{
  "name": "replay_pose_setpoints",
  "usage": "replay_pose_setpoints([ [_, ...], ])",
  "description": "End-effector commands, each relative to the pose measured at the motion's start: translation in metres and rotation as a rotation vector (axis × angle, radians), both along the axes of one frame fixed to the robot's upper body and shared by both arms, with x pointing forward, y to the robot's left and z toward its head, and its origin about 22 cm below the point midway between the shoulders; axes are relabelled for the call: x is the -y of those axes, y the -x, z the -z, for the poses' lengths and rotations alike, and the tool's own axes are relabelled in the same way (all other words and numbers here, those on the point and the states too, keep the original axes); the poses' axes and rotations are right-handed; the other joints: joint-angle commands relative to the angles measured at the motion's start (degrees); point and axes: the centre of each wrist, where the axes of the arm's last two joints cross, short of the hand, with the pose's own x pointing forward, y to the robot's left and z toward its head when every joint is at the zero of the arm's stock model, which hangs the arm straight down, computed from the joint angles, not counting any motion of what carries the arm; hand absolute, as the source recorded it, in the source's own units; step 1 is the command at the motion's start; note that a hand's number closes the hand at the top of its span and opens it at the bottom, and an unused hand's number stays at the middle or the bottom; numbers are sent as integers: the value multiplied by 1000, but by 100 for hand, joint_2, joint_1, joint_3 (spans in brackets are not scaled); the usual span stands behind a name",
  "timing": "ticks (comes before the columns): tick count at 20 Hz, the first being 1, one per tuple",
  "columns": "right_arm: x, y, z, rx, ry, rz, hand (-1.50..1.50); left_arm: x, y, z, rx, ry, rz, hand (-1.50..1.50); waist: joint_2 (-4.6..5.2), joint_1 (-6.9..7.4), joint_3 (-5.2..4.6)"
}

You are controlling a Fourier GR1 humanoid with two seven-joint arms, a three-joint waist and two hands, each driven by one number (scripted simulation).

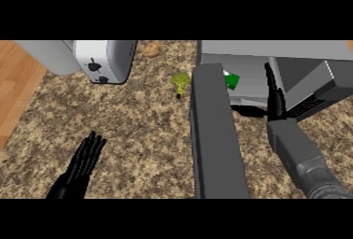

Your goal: Pick up the milk, place it into the microwave and close the microwave

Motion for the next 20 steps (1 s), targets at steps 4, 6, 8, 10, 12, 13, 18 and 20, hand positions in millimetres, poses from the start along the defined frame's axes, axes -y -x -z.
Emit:
replay_pose_setpoints([
  [4, 14, 33, 34, 2, -124, -93, -150, 9, -17, -13, -10, -6, 8, -150, -55, -153, -4],
  [6, 8, 41, 43, -19, -189, -144, -150, 20, -12, -11, -9, -4, 18, -150, -63, -154, -4],
  [8, 4, 45, 48, -17, -214, -146, -150, 21, 11, 4, -8, -5, 28, -150, -105, -188, -14],
  [10, 13, 74, 71, -42, -230, -154, -150, 34, -13, -6, -18, -2, 27, -150, -79, -203, -7],
  [12, 17, 73, 68, -38, -235, -178, -150, 27, -4, -9, -7, -13, 5, -150, -125, -256, -17],
  [13, 24, 74, 68, -26, -248, -173, -150, 2, -2, -7, 0, -7, 13, -150, -126, -256, -18],
  [18, 10, 101, 90, 14, -454, -220, -150, 28, -5, -3, -25, 36, 69, -150, -153, -338, -21],
  [20, 12, 89, 80, 29, -491, -253, -150, 21, -24, -14, -55, 42, 131, -150, -160, -388, -24],
])
